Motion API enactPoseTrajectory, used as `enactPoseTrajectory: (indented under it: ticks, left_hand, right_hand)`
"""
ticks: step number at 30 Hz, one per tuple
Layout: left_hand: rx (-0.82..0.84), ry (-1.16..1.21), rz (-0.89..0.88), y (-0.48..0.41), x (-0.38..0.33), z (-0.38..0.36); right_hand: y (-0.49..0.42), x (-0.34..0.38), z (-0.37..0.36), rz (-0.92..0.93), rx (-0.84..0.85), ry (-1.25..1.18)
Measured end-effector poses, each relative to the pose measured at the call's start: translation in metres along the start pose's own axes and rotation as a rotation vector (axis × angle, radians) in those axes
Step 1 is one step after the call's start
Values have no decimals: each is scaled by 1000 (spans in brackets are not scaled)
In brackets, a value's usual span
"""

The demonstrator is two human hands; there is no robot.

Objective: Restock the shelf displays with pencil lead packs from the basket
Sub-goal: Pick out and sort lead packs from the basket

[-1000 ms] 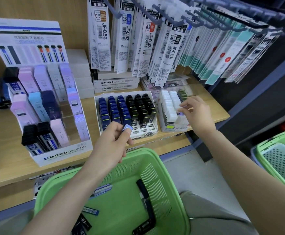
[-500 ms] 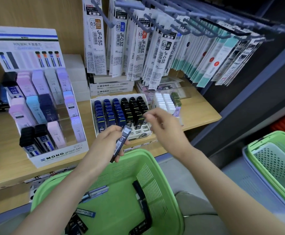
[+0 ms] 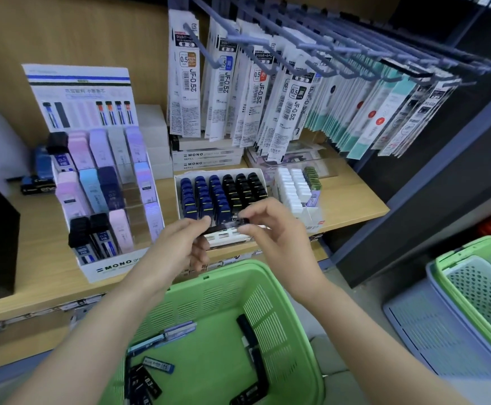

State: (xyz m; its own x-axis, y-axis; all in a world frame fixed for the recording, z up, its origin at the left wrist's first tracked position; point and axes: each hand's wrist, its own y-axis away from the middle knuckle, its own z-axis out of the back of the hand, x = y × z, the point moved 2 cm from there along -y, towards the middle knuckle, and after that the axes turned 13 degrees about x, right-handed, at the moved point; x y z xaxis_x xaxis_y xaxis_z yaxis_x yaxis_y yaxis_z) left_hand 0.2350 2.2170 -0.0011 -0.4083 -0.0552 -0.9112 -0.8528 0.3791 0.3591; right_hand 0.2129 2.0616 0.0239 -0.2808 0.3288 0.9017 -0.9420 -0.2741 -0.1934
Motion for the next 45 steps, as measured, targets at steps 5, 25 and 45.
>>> enactPoseTrajectory:
  ticks: [5,25,45]
  left_hand:
    - [-92,53,-161,2,-6,9]
    - [-234,-537,-489,58,-6,58]
    - [-370,-1352,-545,68,14,145]
  right_hand:
    - [6,-3,-4,-50,120,95]
    - [2,-2,-67,-211,207,-255]
    - [-76,35,-136,-10,290,527]
